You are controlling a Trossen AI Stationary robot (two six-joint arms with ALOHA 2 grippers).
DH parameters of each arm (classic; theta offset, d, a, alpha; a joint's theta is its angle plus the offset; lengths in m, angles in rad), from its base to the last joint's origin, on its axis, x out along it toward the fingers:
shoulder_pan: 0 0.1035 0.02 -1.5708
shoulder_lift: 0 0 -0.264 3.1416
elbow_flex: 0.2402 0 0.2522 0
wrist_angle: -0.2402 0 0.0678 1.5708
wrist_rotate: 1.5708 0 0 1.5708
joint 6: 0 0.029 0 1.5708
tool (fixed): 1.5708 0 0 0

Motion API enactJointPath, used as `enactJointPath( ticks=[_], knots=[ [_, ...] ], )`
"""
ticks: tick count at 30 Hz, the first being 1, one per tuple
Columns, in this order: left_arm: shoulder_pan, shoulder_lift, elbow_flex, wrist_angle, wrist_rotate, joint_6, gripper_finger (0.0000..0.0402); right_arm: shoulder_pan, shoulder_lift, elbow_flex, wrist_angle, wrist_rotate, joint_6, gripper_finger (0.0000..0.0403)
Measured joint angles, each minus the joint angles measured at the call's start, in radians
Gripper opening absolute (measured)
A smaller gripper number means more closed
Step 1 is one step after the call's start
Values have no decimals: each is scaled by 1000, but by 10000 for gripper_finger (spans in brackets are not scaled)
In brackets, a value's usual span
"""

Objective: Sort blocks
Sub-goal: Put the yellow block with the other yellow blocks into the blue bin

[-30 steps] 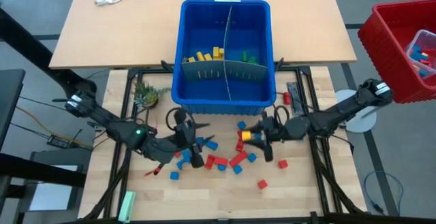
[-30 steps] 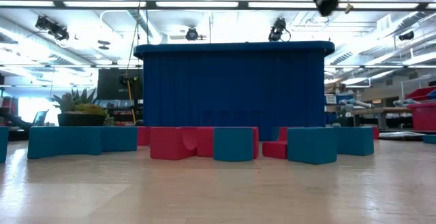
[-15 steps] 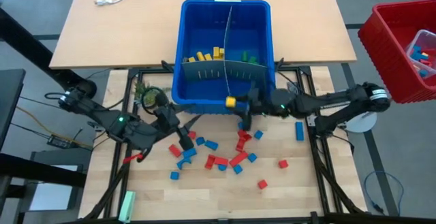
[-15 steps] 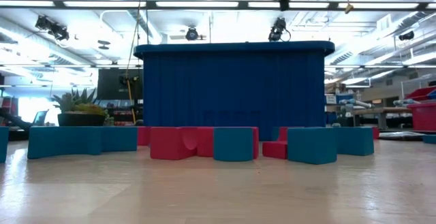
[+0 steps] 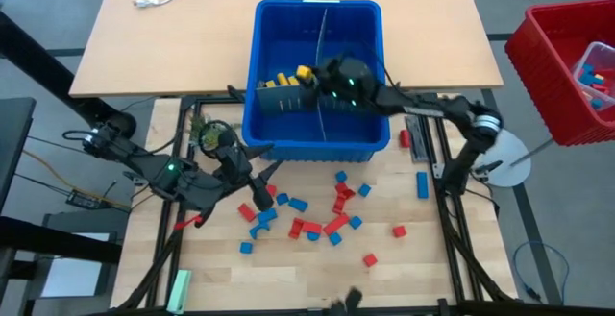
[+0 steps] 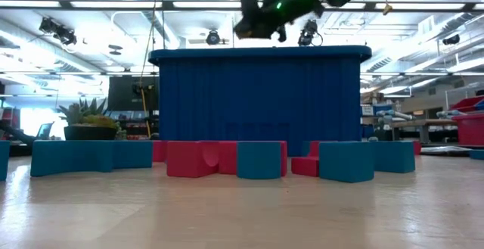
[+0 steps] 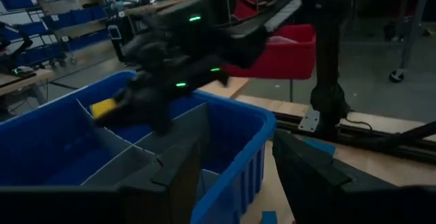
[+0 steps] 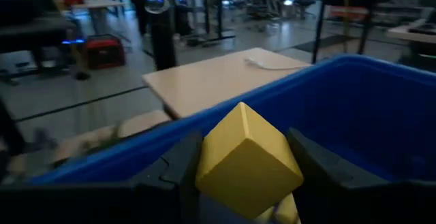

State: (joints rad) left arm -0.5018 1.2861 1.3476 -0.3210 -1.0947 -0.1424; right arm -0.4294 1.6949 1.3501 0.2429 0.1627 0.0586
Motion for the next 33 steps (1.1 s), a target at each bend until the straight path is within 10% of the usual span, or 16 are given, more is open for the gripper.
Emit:
enactJointPath(
  ticks=[14, 24, 33],
  knots=[
    [5, -2, 0, 25, 34, 4, 192, -162, 235, 241, 4, -89, 35, 240],
    [5, -2, 0, -5, 33, -1, 192, -148, 70, 241, -178, -140, -36, 273],
    [5, 2, 1, -4, 33, 5, 192, -43, -141, 240, -411, -507, -38, 254]
  ],
)
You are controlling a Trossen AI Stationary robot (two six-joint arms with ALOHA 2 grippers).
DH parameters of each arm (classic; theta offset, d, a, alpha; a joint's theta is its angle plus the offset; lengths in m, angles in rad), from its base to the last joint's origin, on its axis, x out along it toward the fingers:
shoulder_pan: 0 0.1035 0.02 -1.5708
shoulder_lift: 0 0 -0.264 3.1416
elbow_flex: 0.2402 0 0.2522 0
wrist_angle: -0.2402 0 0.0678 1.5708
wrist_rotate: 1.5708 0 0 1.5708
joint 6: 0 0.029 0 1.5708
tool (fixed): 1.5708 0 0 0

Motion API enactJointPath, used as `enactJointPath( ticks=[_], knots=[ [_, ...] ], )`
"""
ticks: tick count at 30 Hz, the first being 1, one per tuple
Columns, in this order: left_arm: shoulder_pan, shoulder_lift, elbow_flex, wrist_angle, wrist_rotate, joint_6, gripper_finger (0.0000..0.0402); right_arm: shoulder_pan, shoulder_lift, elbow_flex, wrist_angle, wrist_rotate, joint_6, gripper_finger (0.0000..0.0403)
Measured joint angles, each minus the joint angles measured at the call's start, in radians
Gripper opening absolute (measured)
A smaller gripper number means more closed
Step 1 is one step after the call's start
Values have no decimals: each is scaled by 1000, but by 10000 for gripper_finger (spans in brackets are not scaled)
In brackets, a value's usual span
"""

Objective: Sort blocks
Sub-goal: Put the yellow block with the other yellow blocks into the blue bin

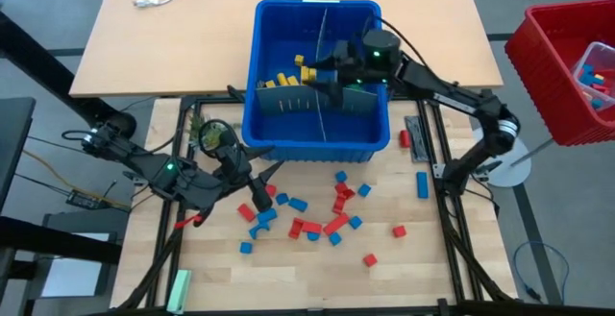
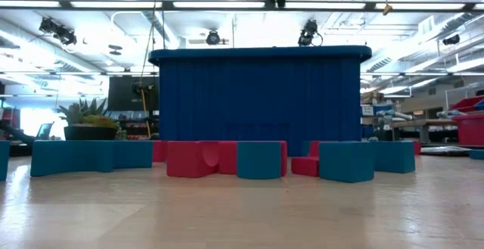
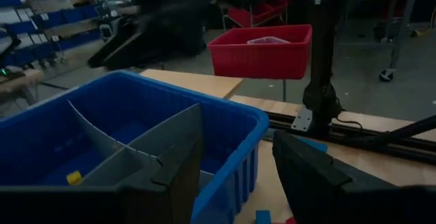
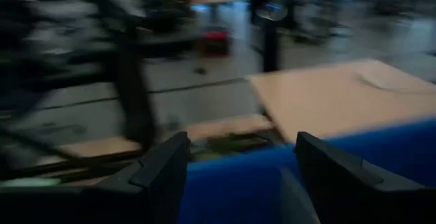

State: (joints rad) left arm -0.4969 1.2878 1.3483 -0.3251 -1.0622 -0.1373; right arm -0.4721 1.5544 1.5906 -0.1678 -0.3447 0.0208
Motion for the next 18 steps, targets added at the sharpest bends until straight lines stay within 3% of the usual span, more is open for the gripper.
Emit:
enactJointPath(
  ticks=[4, 12, 18],
  knots=[
    [0, 8, 0, 23, 1, -2, 192, 71, -60, 1, -65, -71, -15, 246],
    [0, 8, 0, -70, 1, -115, 192, 239, -122, 0, -353, -72, -50, 238],
    [-1, 8, 0, -330, 109, -372, 192, 407, -135, -48, -502, 86, -12, 234]
  ],
)
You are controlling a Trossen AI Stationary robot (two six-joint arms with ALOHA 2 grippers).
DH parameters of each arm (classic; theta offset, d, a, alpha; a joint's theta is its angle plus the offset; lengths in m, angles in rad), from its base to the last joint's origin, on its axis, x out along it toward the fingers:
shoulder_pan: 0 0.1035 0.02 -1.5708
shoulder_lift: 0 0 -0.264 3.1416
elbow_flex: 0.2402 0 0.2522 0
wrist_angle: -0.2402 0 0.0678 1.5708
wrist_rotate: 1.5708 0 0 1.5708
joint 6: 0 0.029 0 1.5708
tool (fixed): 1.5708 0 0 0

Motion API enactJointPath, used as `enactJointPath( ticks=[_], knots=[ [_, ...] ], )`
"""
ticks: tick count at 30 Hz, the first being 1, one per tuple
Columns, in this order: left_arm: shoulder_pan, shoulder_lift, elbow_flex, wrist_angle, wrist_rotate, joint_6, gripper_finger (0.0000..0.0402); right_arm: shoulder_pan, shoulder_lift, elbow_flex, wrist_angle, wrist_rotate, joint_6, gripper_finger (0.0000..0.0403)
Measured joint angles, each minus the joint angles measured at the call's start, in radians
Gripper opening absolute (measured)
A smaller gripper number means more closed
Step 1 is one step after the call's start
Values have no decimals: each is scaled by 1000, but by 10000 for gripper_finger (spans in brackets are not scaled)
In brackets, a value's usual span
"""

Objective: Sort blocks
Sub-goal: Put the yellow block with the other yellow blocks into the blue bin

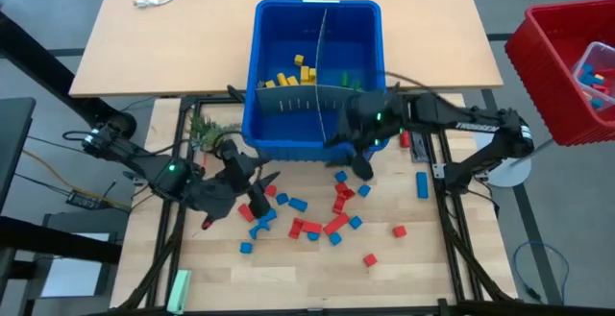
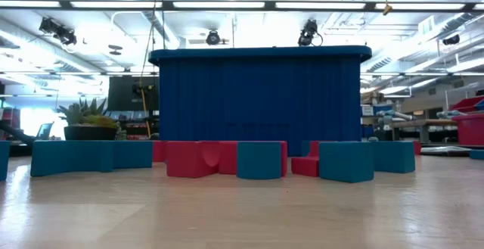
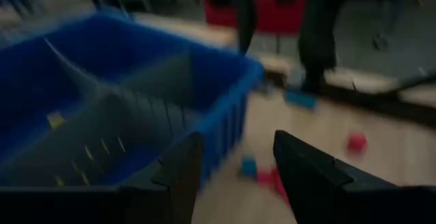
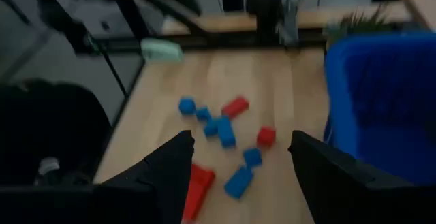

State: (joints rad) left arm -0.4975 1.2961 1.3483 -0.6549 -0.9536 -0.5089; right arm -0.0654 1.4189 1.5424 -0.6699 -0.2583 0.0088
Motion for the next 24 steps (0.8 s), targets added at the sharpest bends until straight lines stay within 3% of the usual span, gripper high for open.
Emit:
enactJointPath(
  ticks=[5, 9, 19, 24],
  knots=[
    [19, 0, 0, -251, 160, -212, 192, 113, 0, -67, -9, 173, 5, 230],
    [20, 5, -3, -359, 251, -286, 192, 153, 0, -129, 15, 259, 6, 226],
    [45, 96, -134, -355, 508, -253, 192, 183, 1, -328, 187, 296, 33, 215],
    [73, 125, -242, -205, 606, -244, 192, 184, 1, -349, 201, 296, 32, 212]
  ],
)
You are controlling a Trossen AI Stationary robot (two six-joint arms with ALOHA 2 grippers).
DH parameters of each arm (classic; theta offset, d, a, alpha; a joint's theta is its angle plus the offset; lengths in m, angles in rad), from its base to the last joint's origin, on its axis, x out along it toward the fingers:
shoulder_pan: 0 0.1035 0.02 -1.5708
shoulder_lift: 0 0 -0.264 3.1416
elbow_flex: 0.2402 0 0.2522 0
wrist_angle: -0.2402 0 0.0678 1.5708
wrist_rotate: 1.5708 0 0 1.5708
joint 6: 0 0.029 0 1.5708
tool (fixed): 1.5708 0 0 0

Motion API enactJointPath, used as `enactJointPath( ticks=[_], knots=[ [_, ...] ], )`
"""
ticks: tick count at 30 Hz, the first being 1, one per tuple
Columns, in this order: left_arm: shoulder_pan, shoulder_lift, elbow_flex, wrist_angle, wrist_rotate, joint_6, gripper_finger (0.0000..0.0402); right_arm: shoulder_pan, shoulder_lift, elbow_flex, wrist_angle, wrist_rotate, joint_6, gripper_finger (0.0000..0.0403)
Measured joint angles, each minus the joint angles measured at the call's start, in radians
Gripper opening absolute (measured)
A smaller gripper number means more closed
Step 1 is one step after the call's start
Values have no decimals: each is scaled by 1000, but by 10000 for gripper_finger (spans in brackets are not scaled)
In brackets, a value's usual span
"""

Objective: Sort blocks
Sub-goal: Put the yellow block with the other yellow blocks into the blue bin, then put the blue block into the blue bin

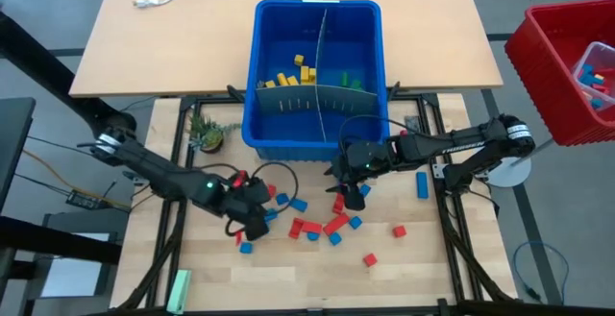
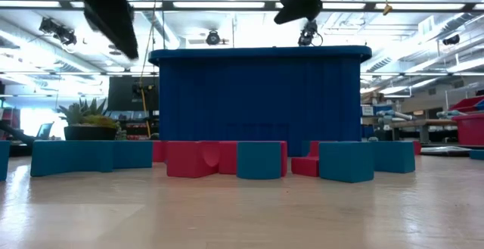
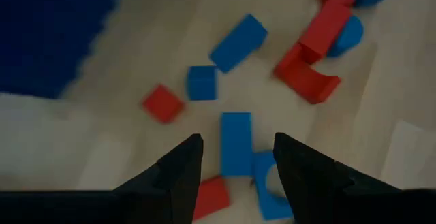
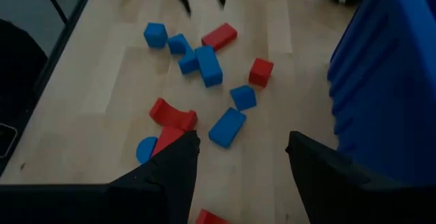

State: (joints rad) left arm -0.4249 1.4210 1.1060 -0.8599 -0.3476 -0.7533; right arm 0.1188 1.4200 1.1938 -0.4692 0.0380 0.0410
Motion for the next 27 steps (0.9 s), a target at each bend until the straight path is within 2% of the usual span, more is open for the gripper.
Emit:
enactJointPath(
  ticks=[9, 13, 22, 27],
  knots=[
    [40, 66, -170, 241, 105, 84, 192, 0, 0, 0, -5, -1, -17, 208],
    [39, 133, -176, 276, 124, 147, 192, 0, 0, 0, -11, -2, -16, 206],
    [46, 248, -176, 322, 117, 143, 192, 3, 0, 0, -22, -7, 0, 206],
    [59, 300, -176, 371, 171, 129, 189, 3, 0, 0, -22, -7, 0, 206]
  ],
)
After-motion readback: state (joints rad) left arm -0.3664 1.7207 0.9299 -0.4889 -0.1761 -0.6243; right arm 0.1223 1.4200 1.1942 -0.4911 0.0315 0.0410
